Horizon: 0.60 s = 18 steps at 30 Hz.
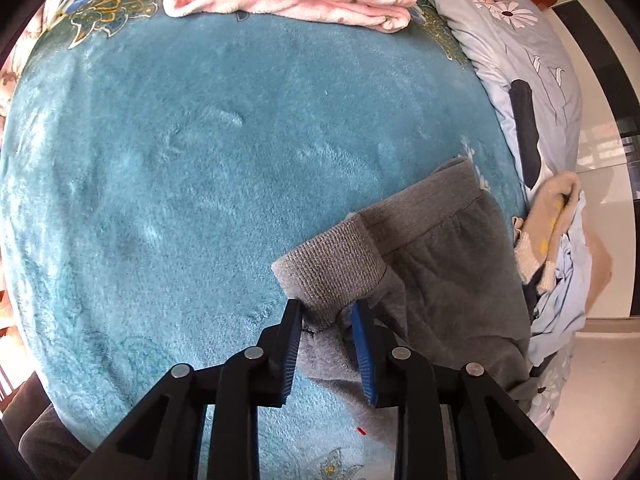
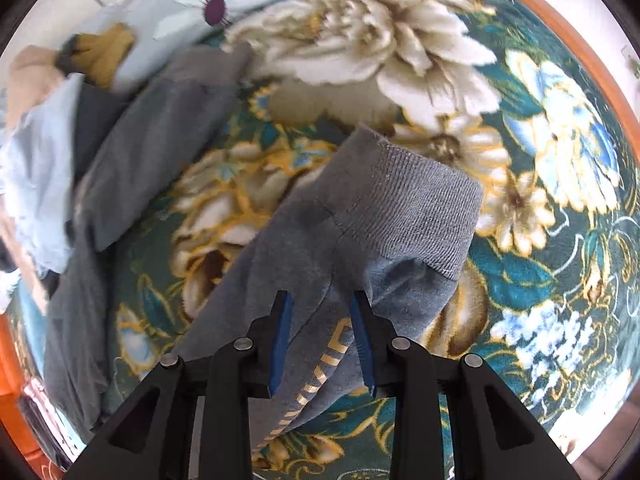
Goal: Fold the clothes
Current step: 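Hold the waistband with the left gripper while the right gripper grips the leg cuff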
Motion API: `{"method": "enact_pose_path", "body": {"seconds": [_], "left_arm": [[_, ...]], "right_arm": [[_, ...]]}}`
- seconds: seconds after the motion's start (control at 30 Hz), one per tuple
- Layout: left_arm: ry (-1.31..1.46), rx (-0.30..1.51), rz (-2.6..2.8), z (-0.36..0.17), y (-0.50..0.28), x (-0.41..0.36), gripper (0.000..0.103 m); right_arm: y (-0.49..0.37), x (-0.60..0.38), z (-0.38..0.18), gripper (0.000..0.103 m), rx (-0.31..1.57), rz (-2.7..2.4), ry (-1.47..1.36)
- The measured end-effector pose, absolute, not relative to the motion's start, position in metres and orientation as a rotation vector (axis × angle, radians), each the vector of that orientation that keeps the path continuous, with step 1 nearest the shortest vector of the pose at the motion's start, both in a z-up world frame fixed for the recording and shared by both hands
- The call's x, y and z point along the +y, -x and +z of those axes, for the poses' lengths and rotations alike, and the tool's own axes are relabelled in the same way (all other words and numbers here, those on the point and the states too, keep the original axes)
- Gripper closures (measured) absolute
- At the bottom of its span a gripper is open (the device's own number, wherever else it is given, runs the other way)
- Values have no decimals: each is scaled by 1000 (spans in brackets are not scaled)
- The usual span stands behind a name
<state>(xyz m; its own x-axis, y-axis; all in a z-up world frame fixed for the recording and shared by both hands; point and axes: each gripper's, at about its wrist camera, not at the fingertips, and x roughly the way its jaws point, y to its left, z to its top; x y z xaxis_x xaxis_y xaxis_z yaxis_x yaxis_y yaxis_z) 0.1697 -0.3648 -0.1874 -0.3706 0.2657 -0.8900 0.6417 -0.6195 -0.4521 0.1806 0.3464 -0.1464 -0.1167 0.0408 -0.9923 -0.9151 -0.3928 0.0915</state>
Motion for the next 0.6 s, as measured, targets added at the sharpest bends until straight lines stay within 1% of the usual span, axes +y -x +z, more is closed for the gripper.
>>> {"method": "enact_pose_path", "body": {"seconds": [0.03, 0.07, 0.1, 0.13, 0.17, 0.2, 0.23, 0.3, 0.4, 0.5, 0.6], "left_arm": [[-1589, 1216, -2072, -190, -170, -365, 74], [-1593, 1225, -2068, -193, -171, -365, 74], [-1593, 1232, -2070, -194, -172, -365, 74], [-1588, 1238, -2079, -194, -172, -365, 74], [-1581, 1239, -2089, -194, -172, -366, 76], [-1572, 1232, -2098, -192, -172, -367, 87], [-1558, 1221, -2112, -189, -170, -368, 90], [-1525, 1195, -2145, -180, -167, -370, 92], [-1502, 1190, -2211, -160, -156, -374, 93], [-1539, 1177, -2261, -143, -144, -376, 93], [-1567, 1151, -2293, -138, -142, -374, 93]], "right_arm": [[-181, 346, -148, 72, 1020, 1602, 1398], [-181, 346, -149, 76, 1016, 1594, 1398], [-182, 345, -149, 90, 1014, 1588, 1398], [-184, 345, -149, 99, 1012, 1582, 1397], [-185, 343, -147, 101, 1014, 1581, 1395], [-187, 342, -144, 103, 1015, 1583, 1392], [-189, 340, -139, 103, 1012, 1589, 1386], [-194, 336, -124, 103, 997, 1609, 1361], [-203, 332, -89, 103, 960, 1660, 1289], [-206, 329, -51, 103, 926, 1741, 1240], [-202, 330, -50, 103, 981, 1786, 1212]]}}
